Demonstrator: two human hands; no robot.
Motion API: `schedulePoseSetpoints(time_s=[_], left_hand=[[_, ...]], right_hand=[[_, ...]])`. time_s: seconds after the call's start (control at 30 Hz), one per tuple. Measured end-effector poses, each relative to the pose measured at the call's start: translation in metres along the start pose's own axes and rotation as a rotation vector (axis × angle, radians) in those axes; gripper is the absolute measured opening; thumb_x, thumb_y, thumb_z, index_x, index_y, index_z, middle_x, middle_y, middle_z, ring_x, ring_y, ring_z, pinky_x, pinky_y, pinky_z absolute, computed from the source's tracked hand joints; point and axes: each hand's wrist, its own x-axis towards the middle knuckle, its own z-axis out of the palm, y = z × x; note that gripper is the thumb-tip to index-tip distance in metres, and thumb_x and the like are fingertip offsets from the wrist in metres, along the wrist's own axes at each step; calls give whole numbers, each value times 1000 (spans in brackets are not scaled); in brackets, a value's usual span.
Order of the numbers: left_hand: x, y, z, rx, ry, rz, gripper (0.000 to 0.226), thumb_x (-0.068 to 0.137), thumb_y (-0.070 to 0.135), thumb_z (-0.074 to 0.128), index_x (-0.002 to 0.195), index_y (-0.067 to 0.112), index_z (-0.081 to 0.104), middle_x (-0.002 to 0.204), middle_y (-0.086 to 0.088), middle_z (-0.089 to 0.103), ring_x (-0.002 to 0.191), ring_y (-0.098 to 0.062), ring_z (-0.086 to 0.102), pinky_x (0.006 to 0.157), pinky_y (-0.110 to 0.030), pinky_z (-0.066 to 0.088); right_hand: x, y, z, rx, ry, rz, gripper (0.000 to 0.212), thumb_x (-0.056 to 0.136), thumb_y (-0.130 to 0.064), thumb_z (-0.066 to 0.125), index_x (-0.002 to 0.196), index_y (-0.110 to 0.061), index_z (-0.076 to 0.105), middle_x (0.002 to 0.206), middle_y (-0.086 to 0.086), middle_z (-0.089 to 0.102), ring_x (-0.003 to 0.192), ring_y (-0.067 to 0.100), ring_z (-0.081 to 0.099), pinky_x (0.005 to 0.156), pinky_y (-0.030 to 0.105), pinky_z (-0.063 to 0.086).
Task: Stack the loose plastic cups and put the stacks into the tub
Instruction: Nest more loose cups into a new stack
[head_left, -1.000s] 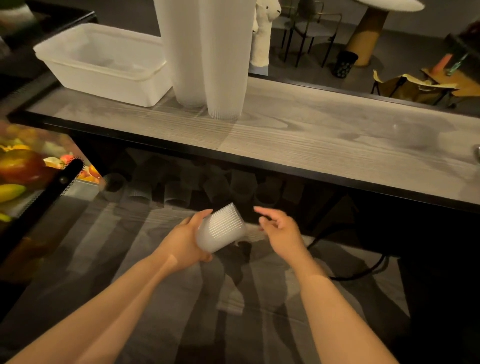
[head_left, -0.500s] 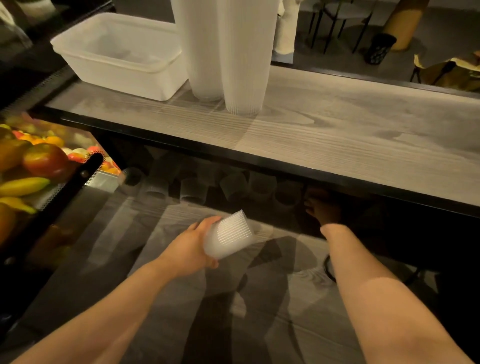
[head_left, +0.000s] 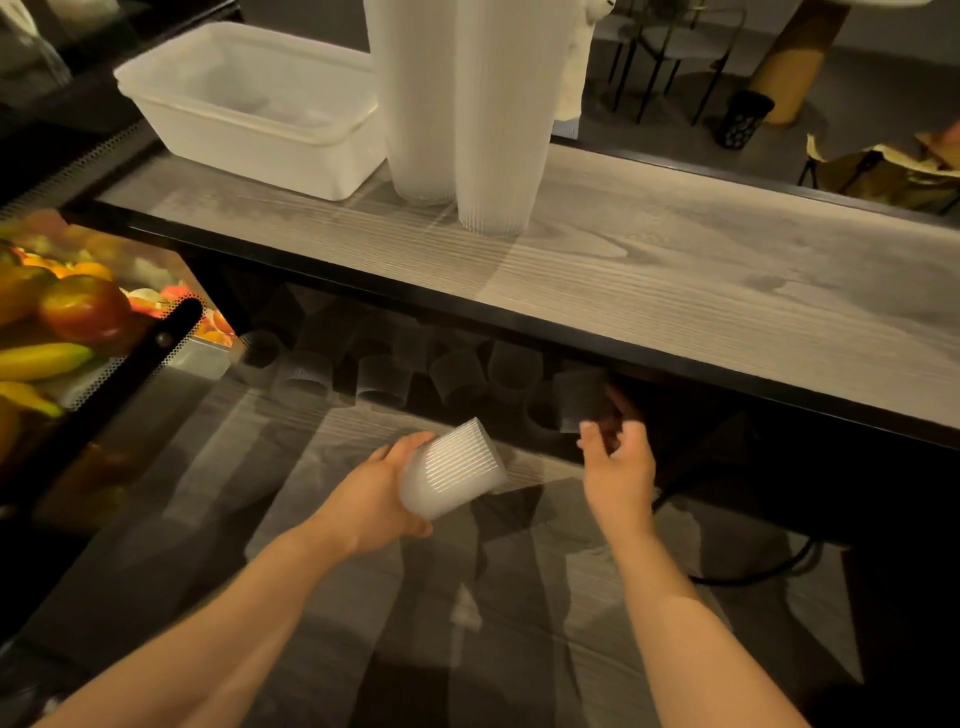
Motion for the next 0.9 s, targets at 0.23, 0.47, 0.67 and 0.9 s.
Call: schedulePoseSetpoints(time_s=[0.23,0.47,0.67,0.9], left_hand=[[-17,3,-6,-64,0,25,112,62,21,90,150,40,22,144,4,41,127,-19,44,101,-33,42],[-37,-8,-15,-89,63,75,111,60,27,89,148,42,22,139,8,44,124,-17,48,97,-34,47],[-52,-22,-18,-43,127,96,111,61,29,90,151,33,24,142,3,47,126,-20,49,99,-38,48],[-60,-29,-20,-91,138,37,110,64,22,91,151,31,24,142,1,45,125,-21,49,97,-33,45]], right_hand=[[-43,-27,4,224,-222,-38,34,98,-23,55,130,-33,49,85,-1,68,69,5,61,71,17,51],[-57,-35,16,143,-333,-90,31,97,-20,57,113,-46,59,84,-3,69,68,3,60,69,22,51],[-67,-40,25,-11,-402,-159,34,100,-27,51,131,-42,52,92,-9,65,77,4,62,77,18,53],[-91,-49,47,-112,-561,-219,38,103,-24,43,136,-43,48,93,-28,56,70,-3,57,71,12,48]])
